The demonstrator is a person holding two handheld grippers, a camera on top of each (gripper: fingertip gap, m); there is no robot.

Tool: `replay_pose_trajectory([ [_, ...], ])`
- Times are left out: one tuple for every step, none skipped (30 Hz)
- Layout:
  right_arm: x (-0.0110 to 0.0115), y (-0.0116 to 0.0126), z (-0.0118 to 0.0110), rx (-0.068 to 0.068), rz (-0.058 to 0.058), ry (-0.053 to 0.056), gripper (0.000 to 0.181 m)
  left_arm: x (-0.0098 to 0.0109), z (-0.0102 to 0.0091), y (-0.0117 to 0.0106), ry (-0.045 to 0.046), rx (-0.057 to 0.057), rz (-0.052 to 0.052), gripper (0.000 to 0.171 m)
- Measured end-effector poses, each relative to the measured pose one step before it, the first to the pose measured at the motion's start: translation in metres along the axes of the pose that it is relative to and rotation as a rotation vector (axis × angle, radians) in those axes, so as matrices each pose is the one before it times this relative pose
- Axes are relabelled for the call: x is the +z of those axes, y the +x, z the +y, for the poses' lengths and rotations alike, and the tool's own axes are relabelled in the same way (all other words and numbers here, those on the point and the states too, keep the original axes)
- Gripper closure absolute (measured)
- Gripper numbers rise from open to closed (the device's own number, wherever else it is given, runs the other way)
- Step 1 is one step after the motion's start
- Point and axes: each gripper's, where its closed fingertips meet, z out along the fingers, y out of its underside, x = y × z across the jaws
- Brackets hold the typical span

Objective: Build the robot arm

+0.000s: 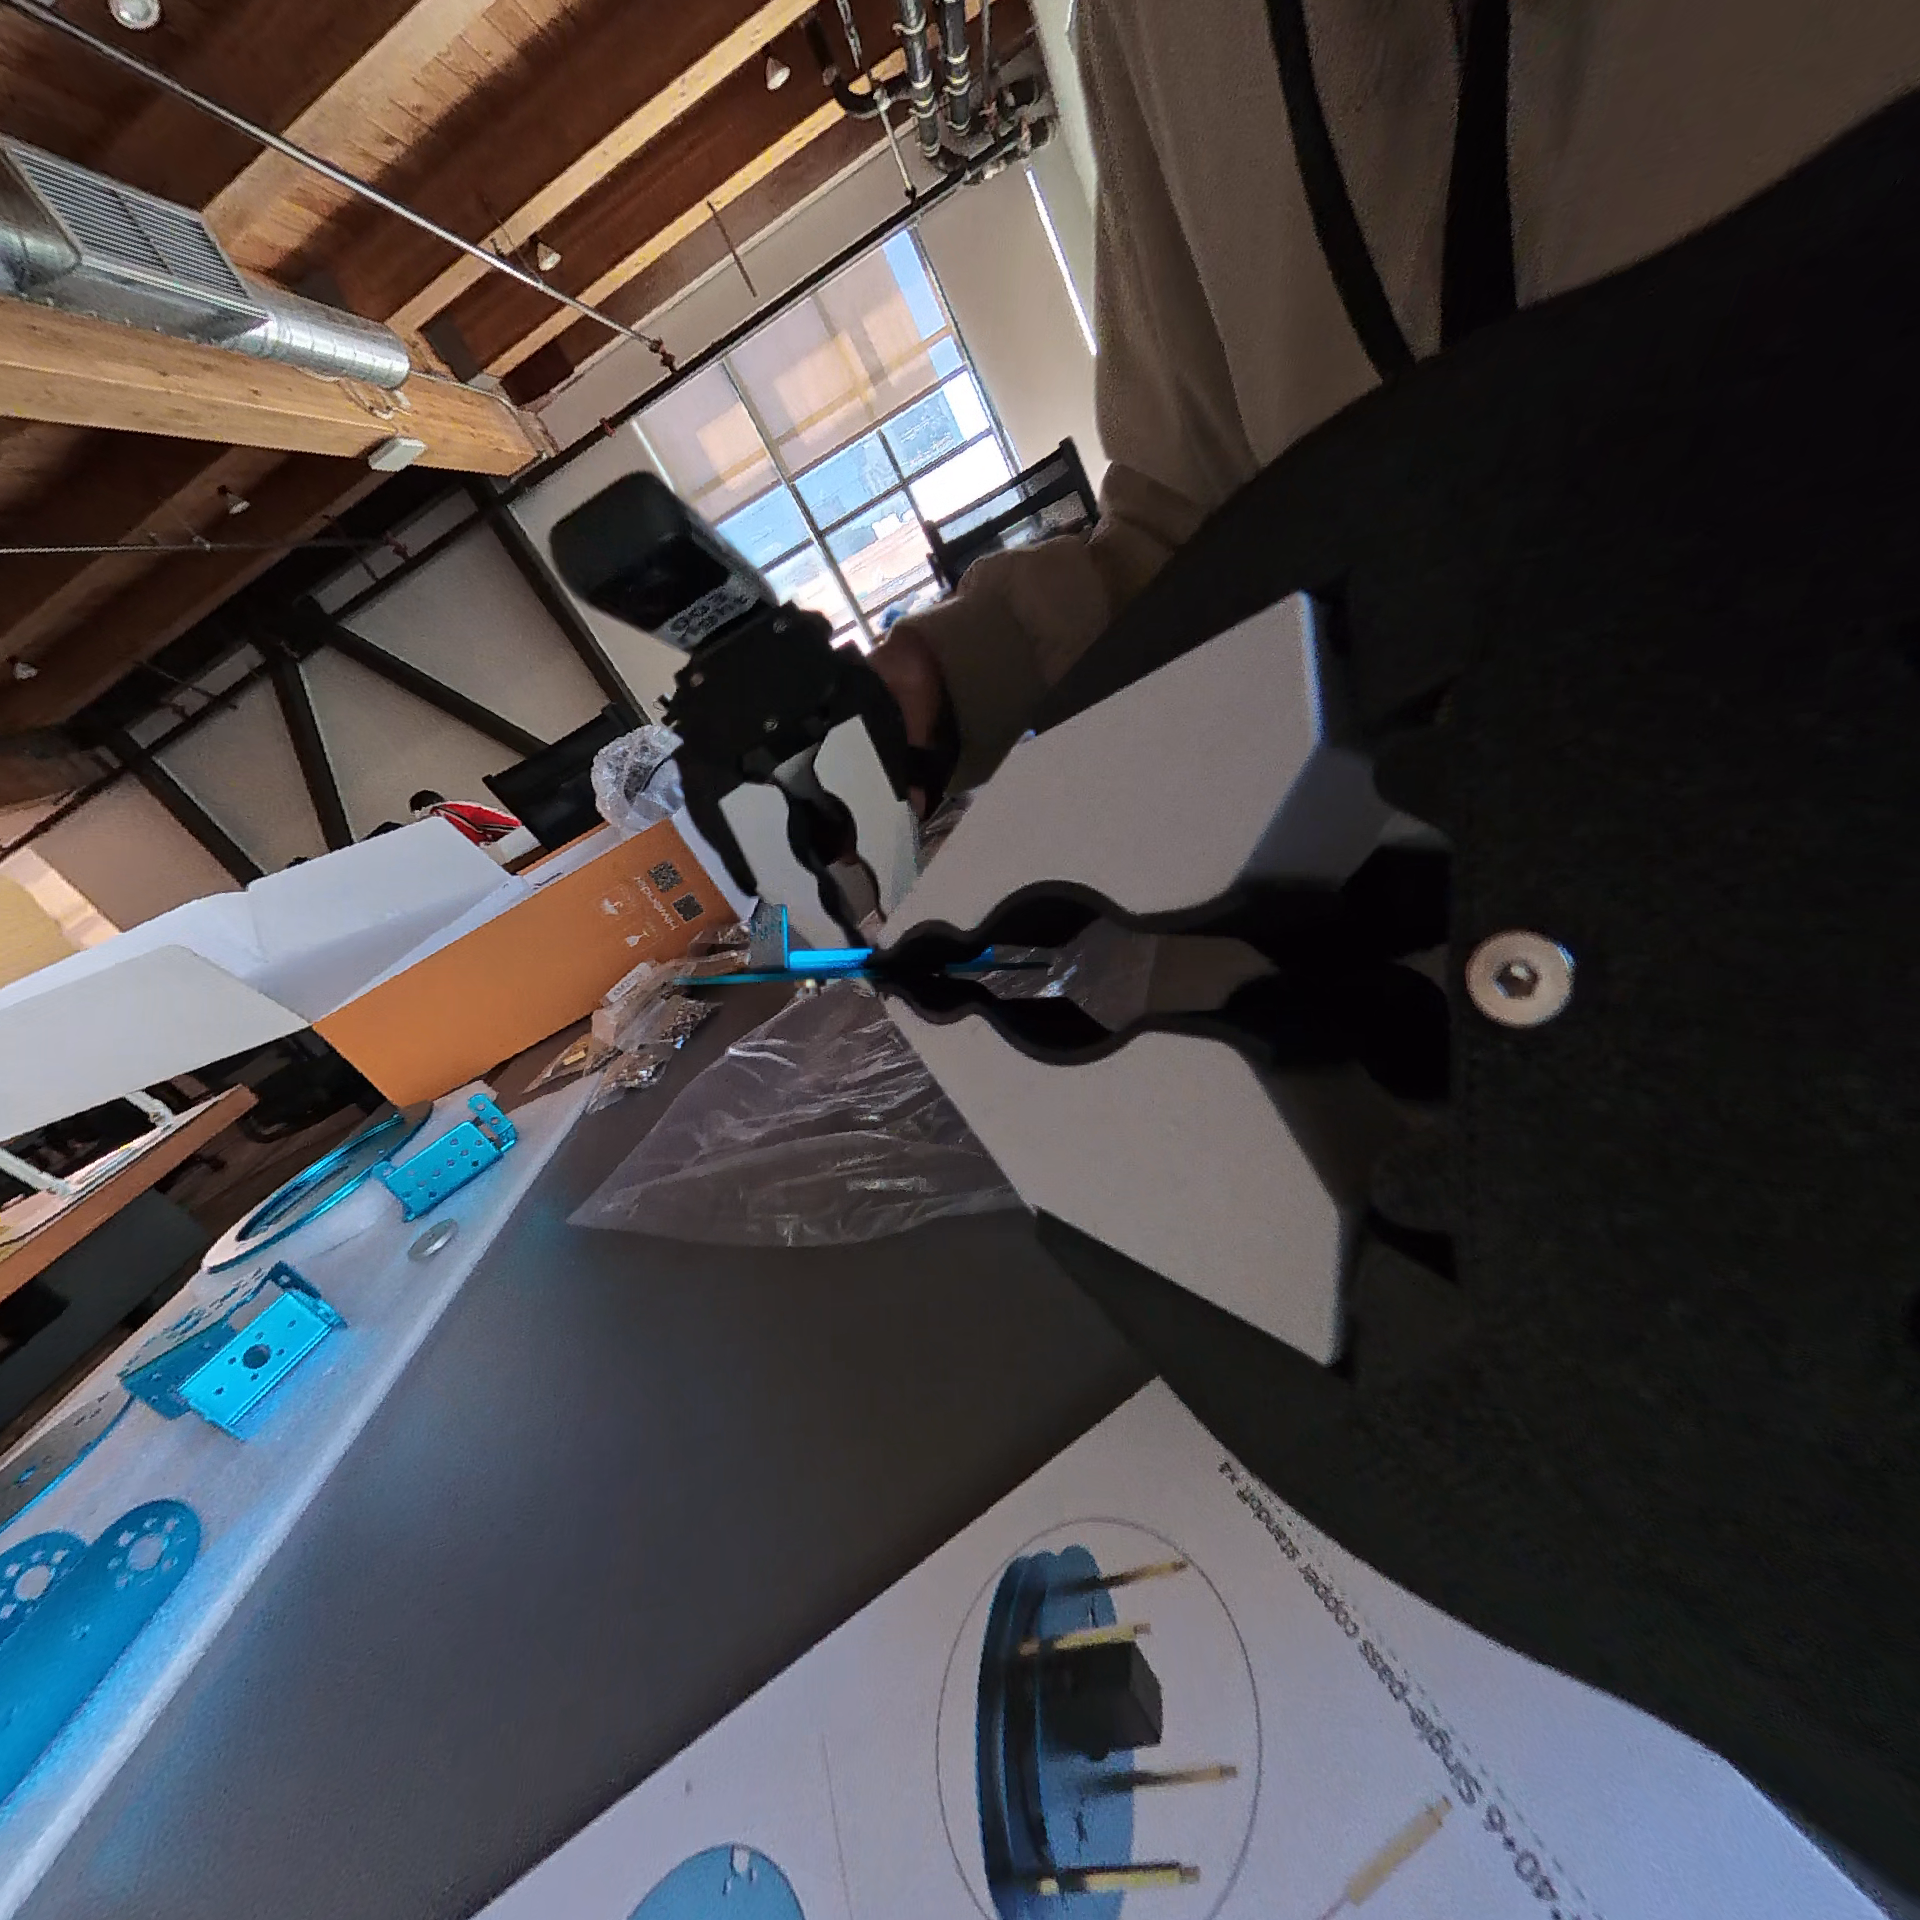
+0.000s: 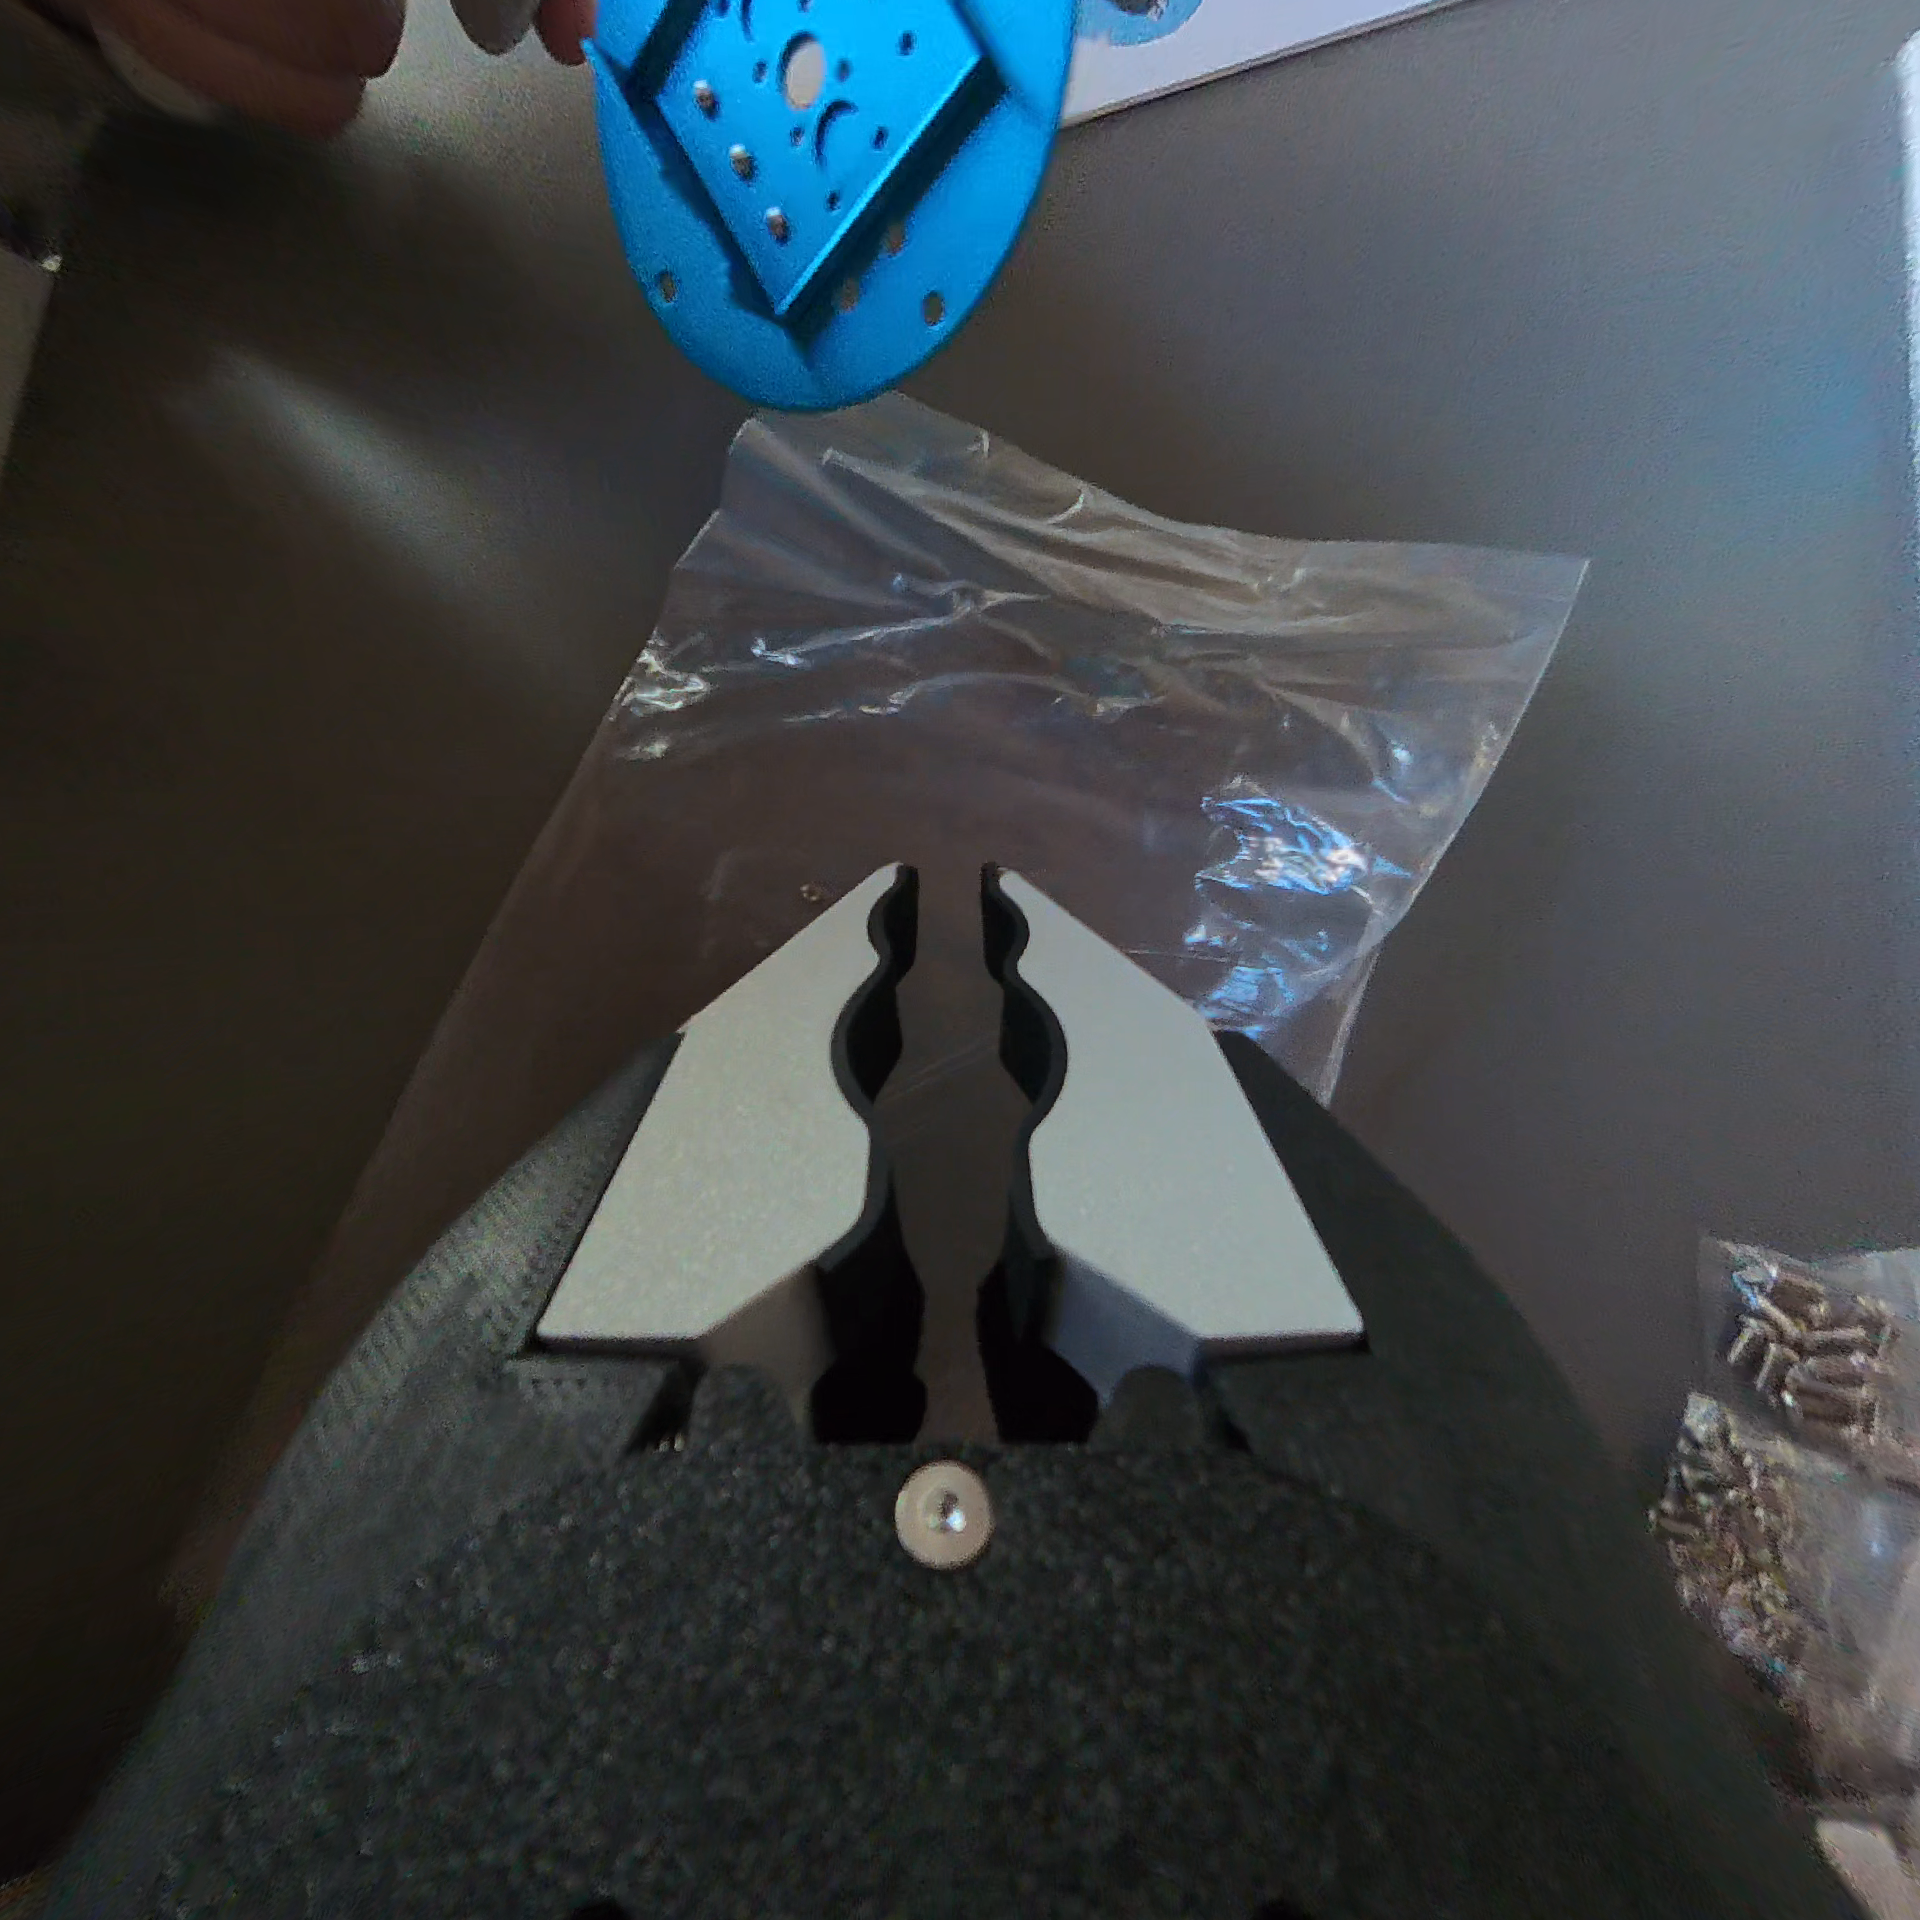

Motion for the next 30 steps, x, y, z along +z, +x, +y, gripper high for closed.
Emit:
replay_pose_trajectory([
  [0.00127,0.00325,0.00108,-0.0064,-0.0154,0.0096,0.170,0.00021,0.00112,0.00098,-0.00989,0.0004,0.0053,0.171],
  [0.00085,0.00285,0.00125,-0.0108,-0.0118,0.0173,0.170,-0.00010,0.00066,0.00025,-0.00783,-0.0004,0.0027,0.171],
  [-0.00068,0.00268,0.00005,-0.0101,-0.0080,0.0263,0.170,-0.00011,0.00067,-0.00020,-0.00885,-0.0003,0.0020,0.171],
  [-0.00197,0.00156,-0.00183,-0.0068,-0.0096,0.0392,0.171,-0.00018,0.00060,-0.00042,-0.00913,0.0009,0.0016,0.171],
  [-0.00151,0.00012,-0.00186,-0.0096,-0.0153,0.0373,0.172,-0.00008,0.00018,-0.00109,-0.00633,0.0015,-0.0026,0.171],
  [0.00015,-0.00003,0.00100,-0.0166,-0.0157,0.0157,0.171,-0.00012,-0.00059,-0.00175,-0.00122,0.0013,-0.0068,0.171],
  [0.00141,0.00200,0.00474,-0.0199,-0.0030,-0.0111,0.170,0.00017,-0.00053,-0.00151,-0.00095,0.0011,-0.0059,0.171],
  [0.00247,0.00046,0.00542,-0.0164,-0.0109,-0.0198,0.168,0.00063,-0.00006,-0.00106,-0.00414,0.0003,-0.0030,0.171],
  [0.00254,0.00030,0.00395,-0.0126,-0.0068,-0.0193,0.167,0.00075,0.00036,-0.00084,-0.00559,-0.0010,-0.0027,0.171],
  [0.00187,0.00024,0.00111,-0.0184,-0.0049,-0.0056,0.167,0.00062,0.00048,-0.00092,-0.00482,-0.0010,-0.0052,0.171],
  [0.00159,-0.00151,-0.00126,-0.0148,-0.0118,0.0117,0.168,0.00065,0.00087,-0.00113,-0.00575,0.0002,-0.0068,0.171],
  [0.00108,0.00115,-0.00088,-0.0087,0.0052,0.0074,0.168,0.00069,0.00127,-0.00109,-0.00782,-0.0001,-0.0067,0.171],
  [0.00085,0.00164,0.00035,-0.0070,0.0067,-0.0008,0.169,0.00057,0.00117,-0.00077,-0.00548,-0.0013,-0.0050,0.171],
  [0.00049,-0.00067,-0.00069,-0.0011,-0.0074,0.0085,0.169,0.00045,0.00088,-0.00016,-0.00324,-0.0014,-0.0015,0.171],
  [0.00028,0.00089,-0.00023,-0.0045,0.0027,0.0032,0.170,0.00043,0.00065,0.00014,-0.00272,-0.0016,0.0006,0.171],
  [0.00025,0.00057,-0.00042,-0.0094,0.0044,0.0023,0.170,0.00037,0.00035,0.00009,-0.00100,-0.0017,0.0008,0.171],
  [0.00075,-0.00067,-0.00008,-0.0092,0.0006,0.0004,0.171,0.00040,0.00032,0.00019,-0.00140,-0.0009,0.0005,0.171],
  [0.00030,0.00084,-0.00025,-0.0116,0.0103,0.0023,0.173,0.00069,0.00029,0.00016,-0.00213,0.0001,0.0001,0.171],
  [0.00007,0.00039,-0.00014,-0.0139,0.0073,0.0012,0.174,0.00075,0.00007,0.00036,-0.00100,0.0003,0.0011,0.171],
  [0.00038,0.00048,-0.00032,-0.0076,0.0076,0.0037,0.175,0.00074,0.00018,0.00074,-0.00097,0.0004,0.0023,0.171],
  [0.00020,0.00066,-0.00022,-0.0077,0.0073,0.0011,0.176,0.00081,0.00017,0.00069,-0.00164,0.0009,0.0017,0.171],
  [0.00014,-0.00014,-0.00027,-0.0083,0.0033,0.0002,0.177,0.00060,0.00034,0.00034,-0.00133,0.0012,0.0003,0.171],
  [0.00034,0.00042,-0.00029,-0.0106,0.0082,-0.0009,0.178,0.00050,0.00032,0.00015,-0.00073,0.0003,0.0002,0.171],
  [0.00059,0.00090,-0.00054,-0.0164,0.0137,-0.0007,0.179,0.00022,0.00026,0.00028,-0.00033,-0.0009,0.0009,0.171],
  [0.00051,0.00029,-0.00047,-0.0147,0.0134,0.0012,0.179,-0.00003,0.00005,0.00010,0.00021,-0.0002,0.0002,0.171],
  [0.00011,0.00058,-0.00014,-0.0134,0.0133,-0.0002,0.180,-0.00016,-0.00009,-0.00014,0.00123,0.0012,-0.0024,0.171],
  [0.00023,0.00029,-0.00011,-0.0069,0.0058,-0.0007,0.181,-0.00032,-0.00019,-0.00043,0.00211,0.0015,-0.0041,0.171],
  [0.00013,-0.00008,-0.00025,0.0003,0.0001,-0.0002,0.181,-0.00029,-0.00024,-0.00038,0.00195,0.0017,-0.0033,0.171],
  [0.00007,0.00000,-0.00006,0.0028,-0.0016,-0.0006,0.181,-0.00018,-0.00026,-0.00028,0.00168,0.0016,-0.0025,0.171],
  [0.00013,-0.00021,-0.00025,0.0007,-0.0007,-0.0003,0.181,-0.00010,-0.00013,-0.00034,0.00192,0.0015,-0.0030,0.171],
])
